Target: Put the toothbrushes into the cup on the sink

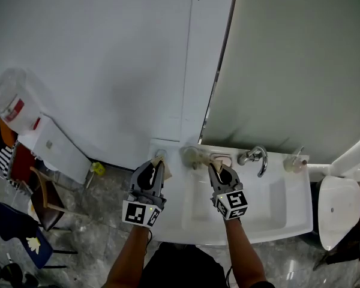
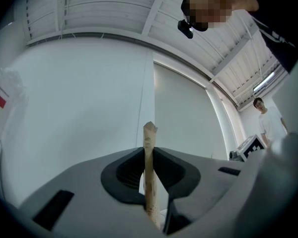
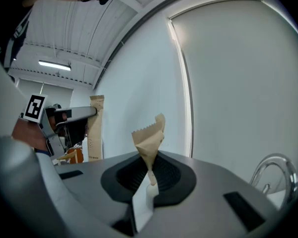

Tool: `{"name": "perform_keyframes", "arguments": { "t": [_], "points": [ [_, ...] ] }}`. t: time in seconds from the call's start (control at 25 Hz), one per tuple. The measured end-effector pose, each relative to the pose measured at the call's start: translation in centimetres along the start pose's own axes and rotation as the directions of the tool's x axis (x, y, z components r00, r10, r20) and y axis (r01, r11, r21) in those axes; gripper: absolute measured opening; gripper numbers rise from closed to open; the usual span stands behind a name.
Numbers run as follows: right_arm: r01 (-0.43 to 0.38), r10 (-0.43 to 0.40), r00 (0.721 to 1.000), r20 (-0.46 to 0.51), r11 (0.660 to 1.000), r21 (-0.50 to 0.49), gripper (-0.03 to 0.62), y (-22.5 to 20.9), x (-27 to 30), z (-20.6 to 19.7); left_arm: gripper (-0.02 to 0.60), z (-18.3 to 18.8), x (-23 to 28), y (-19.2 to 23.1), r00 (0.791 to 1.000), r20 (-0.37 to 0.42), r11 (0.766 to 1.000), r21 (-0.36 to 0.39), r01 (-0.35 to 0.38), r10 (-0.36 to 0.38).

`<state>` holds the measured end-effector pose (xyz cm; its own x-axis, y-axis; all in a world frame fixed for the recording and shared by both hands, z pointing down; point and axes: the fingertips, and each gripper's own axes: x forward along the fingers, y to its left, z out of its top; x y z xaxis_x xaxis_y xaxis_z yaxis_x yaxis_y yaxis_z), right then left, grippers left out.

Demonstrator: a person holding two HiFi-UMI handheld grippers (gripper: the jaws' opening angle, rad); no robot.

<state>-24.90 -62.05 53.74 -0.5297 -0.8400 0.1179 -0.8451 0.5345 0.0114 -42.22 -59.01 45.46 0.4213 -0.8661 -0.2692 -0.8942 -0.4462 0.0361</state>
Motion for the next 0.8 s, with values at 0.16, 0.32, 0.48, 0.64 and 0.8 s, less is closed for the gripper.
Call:
{"name": "perform_keyframes", "arguments": {
  "t": [0.16, 0.32, 0.48, 0.64, 0.8],
  "points": [
    [-0.021, 0.021, 0.999, -0.037, 1.000, 0.012, 0.049, -0.9, 3.7, -3.7, 0.071, -2.3, 0.8, 1.2, 1.000, 0.003, 1.000, -0.005, -0.001, 0.001],
    [-0.028, 0.029, 0.996, -0.086, 0.999, 0.015, 0.049, -1.8, 6.8, -7.4, 0.071, -3.8, 1.6, 2.0, 1.000, 0.010, 1.000, -0.004, 0.006, -0.006],
    [-0.028, 0.033, 0.988, -0.151, 0.999, 0.033, 0.049, -2.2, 8.5, -9.8, 0.071, -4.5, 2.1, 2.7, 1.000, 0.005, 1.000, -0.009, 0.007, -0.007],
    [-0.015, 0.028, 0.979, -0.203, 0.998, 0.064, 0.049, -2.9, 9.7, -11.5, 0.071, -4.7, 2.8, 2.9, 1.000, 0.007, 1.000, -0.012, 0.013, -0.013],
    [-0.013, 0.030, 0.980, -0.196, 0.996, 0.091, 0.051, -3.4, 9.9, -12.1, 0.071, -5.1, 3.4, 2.8, 1.000, 0.009, 1.000, -0.019, 0.018, -0.018]
  ]
}}
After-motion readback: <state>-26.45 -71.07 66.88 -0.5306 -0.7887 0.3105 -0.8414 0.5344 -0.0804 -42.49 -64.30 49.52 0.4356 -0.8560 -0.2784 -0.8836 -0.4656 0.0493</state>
